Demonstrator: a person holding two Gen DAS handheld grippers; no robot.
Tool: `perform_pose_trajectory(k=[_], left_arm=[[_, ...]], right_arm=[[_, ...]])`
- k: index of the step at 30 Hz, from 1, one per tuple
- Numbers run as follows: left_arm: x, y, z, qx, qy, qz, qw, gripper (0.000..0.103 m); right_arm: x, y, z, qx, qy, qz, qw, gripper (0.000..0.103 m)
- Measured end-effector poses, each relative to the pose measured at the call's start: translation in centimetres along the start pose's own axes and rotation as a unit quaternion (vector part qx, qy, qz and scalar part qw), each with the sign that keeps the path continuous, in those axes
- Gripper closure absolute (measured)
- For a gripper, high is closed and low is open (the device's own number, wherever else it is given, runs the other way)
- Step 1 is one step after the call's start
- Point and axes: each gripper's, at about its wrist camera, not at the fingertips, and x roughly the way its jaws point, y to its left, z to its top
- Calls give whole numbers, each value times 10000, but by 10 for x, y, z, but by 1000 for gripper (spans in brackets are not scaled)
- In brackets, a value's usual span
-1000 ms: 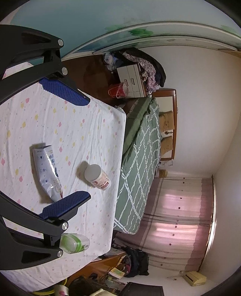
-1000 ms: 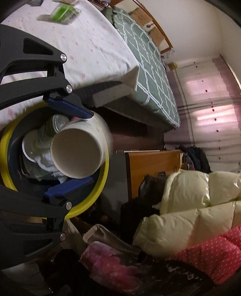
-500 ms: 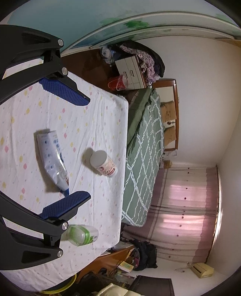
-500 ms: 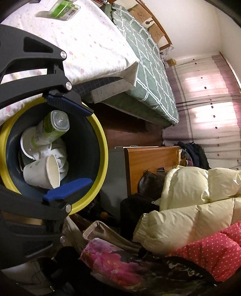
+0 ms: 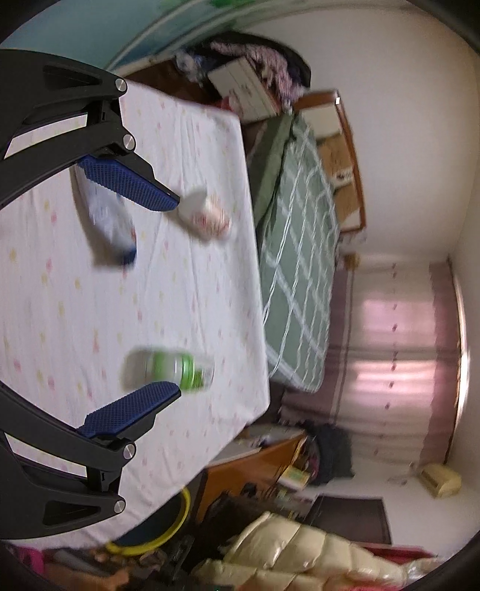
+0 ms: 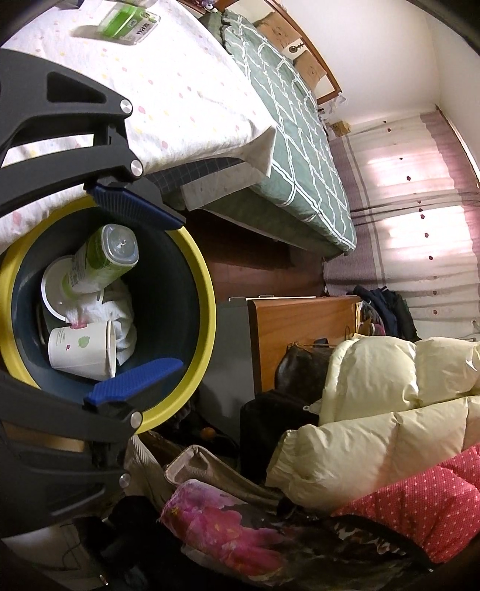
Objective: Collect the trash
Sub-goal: 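Reach the left tool to the green-lidded clear jar and grasp it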
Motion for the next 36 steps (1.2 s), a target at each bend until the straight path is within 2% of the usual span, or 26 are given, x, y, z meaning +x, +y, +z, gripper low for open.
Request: perform_pose_trajectory(k=[5,9,17,27,31,36], left_arm=[[27,-36,8,287,309,-204,9989,11],[69,-56,12,365,860,-257,9953,11],[142,-61,10,224,1690,-379,9846,13],[178,-65,10,187,1941,-362,9801,35],[184,-69,12,200,2039,-445,9778,51],[181,-75,12,269,2008,-442,9783,51]], right_arm=[[2,-1,0,3,38,43,10000,34],[2,2,0,-57,26,62,10000,34],[4,2,1,-52,57,148,9999,34],[5,3,1,-68,77,211,9997,34],[5,3,1,-56,82,222,9997,34],[5,3,1,-58,78,219,9997,34]])
